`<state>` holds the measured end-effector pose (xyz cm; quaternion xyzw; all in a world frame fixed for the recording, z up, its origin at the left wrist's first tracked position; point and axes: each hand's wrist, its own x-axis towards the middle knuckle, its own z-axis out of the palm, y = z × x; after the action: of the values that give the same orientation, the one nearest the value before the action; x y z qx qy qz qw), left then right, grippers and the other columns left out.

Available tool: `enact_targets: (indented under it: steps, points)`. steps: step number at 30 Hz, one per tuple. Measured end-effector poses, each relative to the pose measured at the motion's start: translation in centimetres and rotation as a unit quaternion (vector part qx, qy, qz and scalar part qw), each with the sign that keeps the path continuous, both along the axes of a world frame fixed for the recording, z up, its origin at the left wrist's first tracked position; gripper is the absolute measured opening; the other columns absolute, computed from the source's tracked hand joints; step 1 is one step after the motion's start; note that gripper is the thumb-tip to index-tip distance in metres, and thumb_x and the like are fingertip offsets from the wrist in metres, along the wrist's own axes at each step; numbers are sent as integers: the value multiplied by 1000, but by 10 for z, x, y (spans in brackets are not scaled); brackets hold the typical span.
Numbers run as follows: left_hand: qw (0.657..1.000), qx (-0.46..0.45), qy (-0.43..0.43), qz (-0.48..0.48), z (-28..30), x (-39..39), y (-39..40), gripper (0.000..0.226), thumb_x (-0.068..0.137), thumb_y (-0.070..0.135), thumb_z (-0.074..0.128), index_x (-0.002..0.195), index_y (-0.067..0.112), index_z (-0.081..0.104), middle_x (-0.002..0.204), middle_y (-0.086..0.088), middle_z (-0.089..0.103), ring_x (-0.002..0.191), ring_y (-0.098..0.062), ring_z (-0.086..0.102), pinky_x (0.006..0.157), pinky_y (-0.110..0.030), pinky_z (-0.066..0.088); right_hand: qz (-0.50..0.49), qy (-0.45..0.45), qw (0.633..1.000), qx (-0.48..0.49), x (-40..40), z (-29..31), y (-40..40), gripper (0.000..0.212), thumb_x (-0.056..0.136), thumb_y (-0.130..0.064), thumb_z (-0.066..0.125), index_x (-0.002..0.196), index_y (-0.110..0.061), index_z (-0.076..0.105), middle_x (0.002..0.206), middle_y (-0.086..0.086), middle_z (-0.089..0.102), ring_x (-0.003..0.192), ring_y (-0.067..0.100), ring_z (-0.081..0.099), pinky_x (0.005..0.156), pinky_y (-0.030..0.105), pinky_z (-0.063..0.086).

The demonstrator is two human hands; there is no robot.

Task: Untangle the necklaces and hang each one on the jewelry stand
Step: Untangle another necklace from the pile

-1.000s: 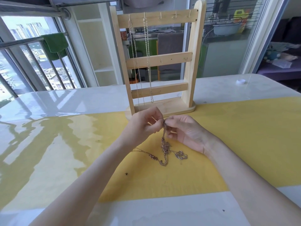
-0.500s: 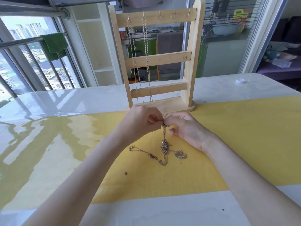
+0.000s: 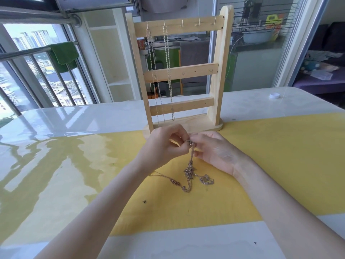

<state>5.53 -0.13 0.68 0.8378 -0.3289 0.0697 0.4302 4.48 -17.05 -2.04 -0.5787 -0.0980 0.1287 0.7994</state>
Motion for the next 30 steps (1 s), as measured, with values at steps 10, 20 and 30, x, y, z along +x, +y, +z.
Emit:
enact_targets:
  steps: [10, 20, 30]
  points:
    - [982, -57, 178, 20, -1, 3, 2, 15, 78, 4, 74, 83, 14, 63, 76, 1, 67, 71, -14, 64, 73, -27, 53, -62, -15, 996, -58, -1, -3, 2, 6, 83, -6, 65, 77, -5, 68, 64, 3, 60, 54, 10, 50, 52, 17, 43]
    - [953, -93, 281, 70, -7, 4, 1, 2, 81, 7, 72, 81, 6, 70, 72, -5, 70, 69, -12, 67, 74, -21, 57, -138, -68, 985, -78, -3, -1, 11, 15, 77, -6, 71, 81, -8, 57, 66, 6, 60, 52, 13, 51, 53, 21, 42]
    - [914, -195, 350, 70, -5, 3, 1, 10, 87, 10, 65, 77, 7, 65, 83, -6, 64, 85, -13, 62, 85, -23, 54, -130, -56, 990, -17, -4, 2, 14, 17, 70, -14, 70, 82, -3, 66, 68, 4, 66, 61, 9, 58, 59, 19, 46]
